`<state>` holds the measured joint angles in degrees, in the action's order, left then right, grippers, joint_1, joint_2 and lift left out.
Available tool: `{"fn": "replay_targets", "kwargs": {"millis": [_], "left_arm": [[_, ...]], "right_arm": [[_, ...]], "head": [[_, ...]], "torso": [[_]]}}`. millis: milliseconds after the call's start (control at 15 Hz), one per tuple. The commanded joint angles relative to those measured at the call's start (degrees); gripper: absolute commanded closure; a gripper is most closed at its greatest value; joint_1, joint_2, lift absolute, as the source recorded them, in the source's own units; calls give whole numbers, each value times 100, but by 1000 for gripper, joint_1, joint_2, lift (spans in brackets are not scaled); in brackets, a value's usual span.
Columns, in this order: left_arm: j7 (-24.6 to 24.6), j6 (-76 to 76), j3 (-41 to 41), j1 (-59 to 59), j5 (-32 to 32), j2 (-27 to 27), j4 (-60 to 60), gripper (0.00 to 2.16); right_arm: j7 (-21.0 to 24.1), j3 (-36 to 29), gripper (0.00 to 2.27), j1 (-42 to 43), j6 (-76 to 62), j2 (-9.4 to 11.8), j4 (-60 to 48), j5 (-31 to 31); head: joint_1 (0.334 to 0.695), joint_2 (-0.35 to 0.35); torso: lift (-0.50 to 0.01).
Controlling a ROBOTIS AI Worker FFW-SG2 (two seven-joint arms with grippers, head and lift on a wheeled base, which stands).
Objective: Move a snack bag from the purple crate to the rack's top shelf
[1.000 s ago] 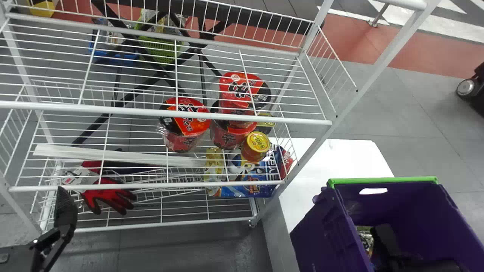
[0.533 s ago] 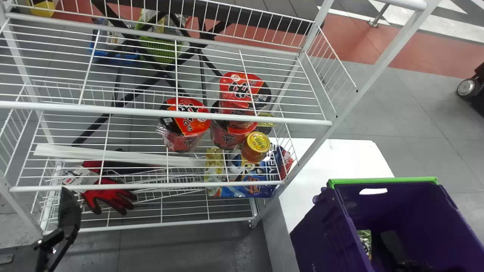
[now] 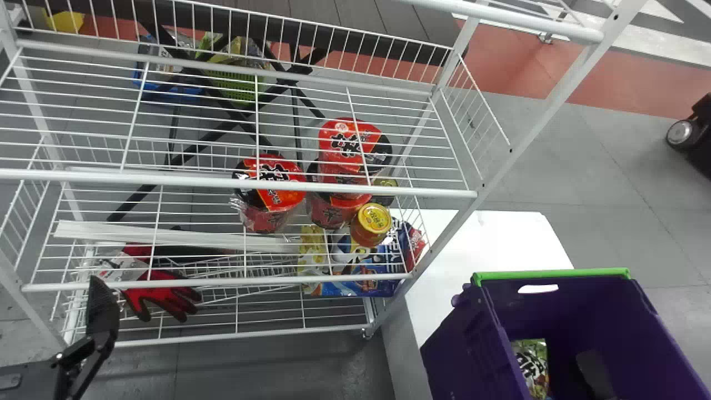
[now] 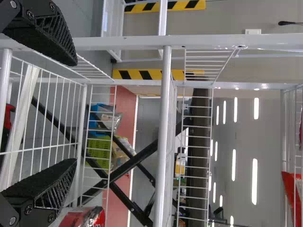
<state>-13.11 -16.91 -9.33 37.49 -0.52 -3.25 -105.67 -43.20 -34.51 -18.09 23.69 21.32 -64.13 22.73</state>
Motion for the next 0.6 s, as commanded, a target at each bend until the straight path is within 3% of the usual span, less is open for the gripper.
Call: {"fn": "replay_targets", "kwargs": {"millis": [0,533], "left_arm": [[1,0,-7,-22,-9,0,3,87],[-8,175,-16,-110,-106,8,-67,87]], "right_arm": [[-4,-109,2047,-125,-123,-40,-126,-137],[57,-267,2047,-283,-123,-224,-487,-427]], "head": [[695,-350],[695,-350]], "torso": [[-403],[-371]]}}
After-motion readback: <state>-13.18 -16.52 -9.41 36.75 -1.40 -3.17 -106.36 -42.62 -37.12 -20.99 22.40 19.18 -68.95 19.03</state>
